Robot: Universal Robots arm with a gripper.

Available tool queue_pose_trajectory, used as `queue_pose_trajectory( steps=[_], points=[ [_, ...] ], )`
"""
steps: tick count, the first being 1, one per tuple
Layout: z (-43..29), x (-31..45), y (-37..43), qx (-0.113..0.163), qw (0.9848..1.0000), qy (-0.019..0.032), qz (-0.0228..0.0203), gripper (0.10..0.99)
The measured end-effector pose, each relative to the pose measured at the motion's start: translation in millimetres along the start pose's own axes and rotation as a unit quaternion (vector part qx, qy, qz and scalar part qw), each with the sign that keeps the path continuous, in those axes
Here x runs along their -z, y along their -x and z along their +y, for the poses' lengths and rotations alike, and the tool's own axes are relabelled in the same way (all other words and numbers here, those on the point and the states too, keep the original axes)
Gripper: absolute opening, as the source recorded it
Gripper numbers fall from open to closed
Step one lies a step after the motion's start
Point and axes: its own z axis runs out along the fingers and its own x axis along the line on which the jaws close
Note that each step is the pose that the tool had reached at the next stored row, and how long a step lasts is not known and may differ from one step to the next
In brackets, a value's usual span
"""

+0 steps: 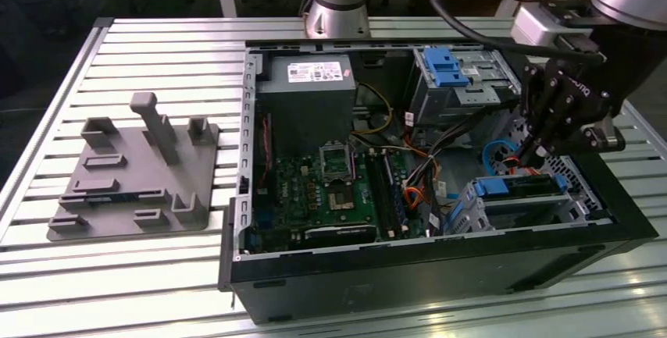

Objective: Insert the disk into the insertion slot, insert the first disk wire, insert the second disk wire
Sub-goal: 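Insert the second disk wire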

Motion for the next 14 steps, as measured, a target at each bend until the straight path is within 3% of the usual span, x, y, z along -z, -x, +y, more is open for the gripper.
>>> queue_pose_trajectory(
  steps=[2,5,10,14],
  points=[
    [0.0,-2.1,-3.2,-0.001,1.0,0.0,-0.003,0.157],
    [0.0,-5.4,-7.3,-0.004,1.0,0.0001,-0.0041,0.157],
    [0.0,-5.6,-7.7,-0.005,1.0,0.0002,-0.0059,0.157],
    [0.0,-6.3,-9.0,-0.004,0.9996,0.0,-0.0269,0.157]
  ],
)
